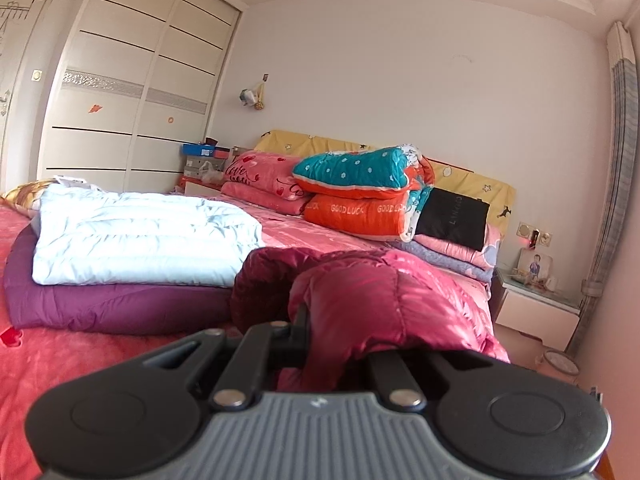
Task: Fold large clothes
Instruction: 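Close the right tool on the jacket while the left tool holds it, then raise the jacket high with both tools to shake it out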
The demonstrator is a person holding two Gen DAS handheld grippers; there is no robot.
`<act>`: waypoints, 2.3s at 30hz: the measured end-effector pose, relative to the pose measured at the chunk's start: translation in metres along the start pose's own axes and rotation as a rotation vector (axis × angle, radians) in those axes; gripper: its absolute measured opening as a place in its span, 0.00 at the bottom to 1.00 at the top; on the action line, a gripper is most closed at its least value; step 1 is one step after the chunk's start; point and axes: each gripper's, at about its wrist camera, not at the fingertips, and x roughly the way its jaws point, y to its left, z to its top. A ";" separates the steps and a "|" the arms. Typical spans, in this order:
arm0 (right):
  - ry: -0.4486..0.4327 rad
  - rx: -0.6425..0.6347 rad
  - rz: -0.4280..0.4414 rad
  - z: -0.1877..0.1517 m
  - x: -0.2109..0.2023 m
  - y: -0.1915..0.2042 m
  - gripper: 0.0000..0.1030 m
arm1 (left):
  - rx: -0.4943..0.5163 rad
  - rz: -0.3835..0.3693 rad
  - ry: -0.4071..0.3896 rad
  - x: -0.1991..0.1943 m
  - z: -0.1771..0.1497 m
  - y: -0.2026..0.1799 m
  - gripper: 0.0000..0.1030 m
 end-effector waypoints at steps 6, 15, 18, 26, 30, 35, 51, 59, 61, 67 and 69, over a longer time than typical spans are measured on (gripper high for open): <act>0.008 -0.049 -0.011 -0.006 -0.009 0.021 0.35 | -0.005 -0.004 -0.031 -0.023 0.008 -0.002 0.02; -0.095 -0.178 0.057 -0.001 -0.062 0.057 0.16 | -0.007 -0.011 -0.130 -0.064 0.034 -0.009 0.02; -0.161 -0.259 0.099 -0.002 -0.094 0.071 0.14 | -0.006 -0.018 -0.186 -0.083 0.048 -0.012 0.02; -0.313 -0.344 0.282 -0.002 -0.163 0.115 0.13 | 0.018 -0.036 -0.327 -0.129 0.086 -0.022 0.02; -0.351 -0.402 0.339 -0.004 -0.187 0.135 0.13 | 0.027 -0.057 -0.383 -0.151 0.104 -0.028 0.02; -0.368 -0.419 0.377 0.006 -0.181 0.128 0.13 | 0.050 -0.061 -0.426 -0.174 0.120 -0.039 0.02; -0.531 -0.385 0.482 0.015 -0.237 0.138 0.13 | 0.026 -0.137 -0.512 -0.188 0.144 -0.052 0.02; -0.668 -0.393 0.356 0.046 -0.210 0.145 0.13 | 0.059 -0.107 -0.427 -0.098 0.156 -0.047 0.03; -0.670 -0.379 0.283 0.059 -0.183 0.138 0.13 | 0.060 -0.068 -0.332 -0.050 0.152 -0.040 0.03; -0.610 -0.401 0.036 0.093 -0.081 0.109 0.14 | 0.124 0.064 -0.116 0.075 0.112 -0.016 0.04; -0.578 -0.405 -0.026 0.099 -0.048 0.096 0.15 | 0.136 0.102 -0.048 0.108 0.094 -0.006 0.04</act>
